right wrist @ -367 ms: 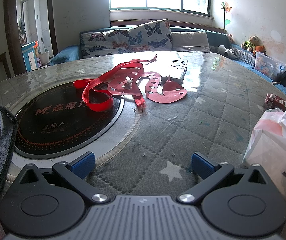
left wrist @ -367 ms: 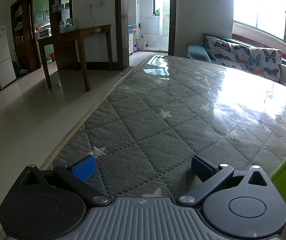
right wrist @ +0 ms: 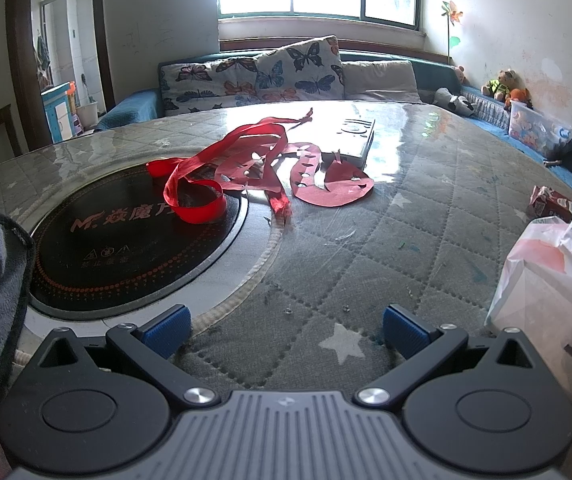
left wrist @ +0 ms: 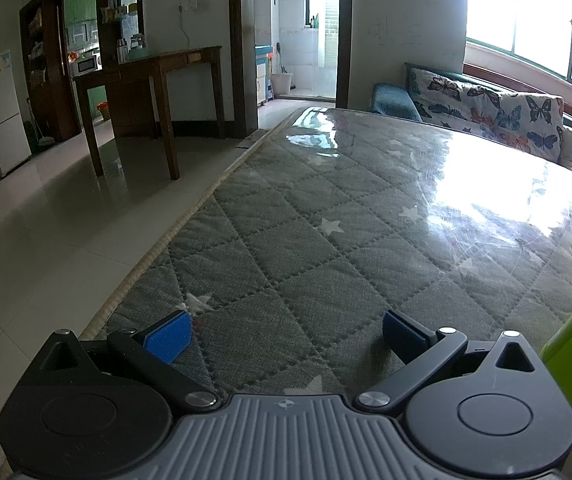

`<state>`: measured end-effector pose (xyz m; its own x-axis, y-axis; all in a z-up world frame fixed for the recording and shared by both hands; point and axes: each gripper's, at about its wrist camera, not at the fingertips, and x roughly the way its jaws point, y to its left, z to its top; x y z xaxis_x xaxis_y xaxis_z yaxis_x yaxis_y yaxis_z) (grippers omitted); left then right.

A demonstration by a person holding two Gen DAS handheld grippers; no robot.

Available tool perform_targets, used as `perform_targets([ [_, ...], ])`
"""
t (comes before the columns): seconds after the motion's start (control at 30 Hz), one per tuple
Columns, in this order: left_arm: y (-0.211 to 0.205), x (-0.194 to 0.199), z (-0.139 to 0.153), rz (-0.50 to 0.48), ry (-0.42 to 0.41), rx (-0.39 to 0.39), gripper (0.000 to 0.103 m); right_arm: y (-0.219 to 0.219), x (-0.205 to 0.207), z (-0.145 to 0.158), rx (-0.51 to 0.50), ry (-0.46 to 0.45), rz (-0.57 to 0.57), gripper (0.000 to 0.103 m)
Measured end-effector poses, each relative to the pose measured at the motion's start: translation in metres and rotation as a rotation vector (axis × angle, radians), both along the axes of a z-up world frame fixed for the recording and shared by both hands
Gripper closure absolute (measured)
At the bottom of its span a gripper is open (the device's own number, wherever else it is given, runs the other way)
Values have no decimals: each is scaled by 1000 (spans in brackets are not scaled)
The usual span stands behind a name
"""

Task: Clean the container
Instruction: 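Move the right gripper toward the grey towel beside the cooktop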

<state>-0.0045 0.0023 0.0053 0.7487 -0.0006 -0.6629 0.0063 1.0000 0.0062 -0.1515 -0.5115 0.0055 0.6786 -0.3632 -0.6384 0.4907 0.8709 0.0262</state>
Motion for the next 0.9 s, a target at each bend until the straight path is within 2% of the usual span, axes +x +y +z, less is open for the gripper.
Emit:
perform_targets([
  [0.13,1,-2,2,-2,12,-2,0,2,-1,1,40,-28,-7,0],
  [0.27,0,-6,2,-5,24,-3,0,11,3,13,103,-56,23,6],
  [0.6,-10,-35,17,-43,31,-8,0,53,17,72,138,-190,236,10],
  [0.7,-13,-43,24,-54,32,-4,0,74,30,78,152,-189,341,13],
  [0.9,-19,-59,38,-88,28,-23,0,110,60,63,166,-128,476,25],
])
